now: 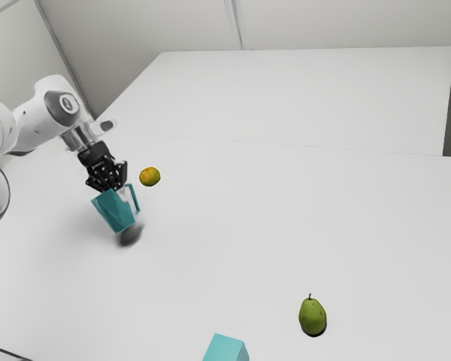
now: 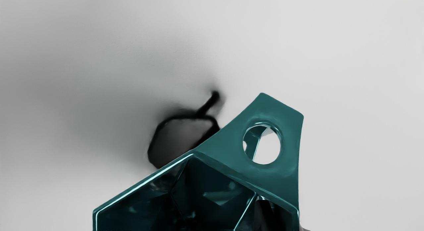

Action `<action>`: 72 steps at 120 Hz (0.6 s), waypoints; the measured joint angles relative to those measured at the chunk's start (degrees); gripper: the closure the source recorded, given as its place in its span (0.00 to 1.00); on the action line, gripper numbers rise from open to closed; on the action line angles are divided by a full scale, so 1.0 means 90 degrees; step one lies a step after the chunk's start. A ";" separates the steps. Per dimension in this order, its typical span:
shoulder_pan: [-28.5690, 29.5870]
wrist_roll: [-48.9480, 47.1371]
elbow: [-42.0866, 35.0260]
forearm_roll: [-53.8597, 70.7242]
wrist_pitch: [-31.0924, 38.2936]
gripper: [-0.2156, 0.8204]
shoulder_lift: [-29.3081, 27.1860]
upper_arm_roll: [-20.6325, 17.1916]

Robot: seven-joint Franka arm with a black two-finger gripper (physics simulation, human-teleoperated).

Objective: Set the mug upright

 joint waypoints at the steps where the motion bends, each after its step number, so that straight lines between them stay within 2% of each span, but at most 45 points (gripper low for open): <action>1: -0.0017 -0.0012 -0.0007 0.0033 0.0042 0.95 -0.0012 -0.0014; 36: -0.0550 -0.0813 -0.0880 0.1235 0.1505 0.95 -0.0675 -0.0773; 72: -0.0639 -0.2013 -0.1833 0.1740 0.2701 0.96 -0.1113 -0.1413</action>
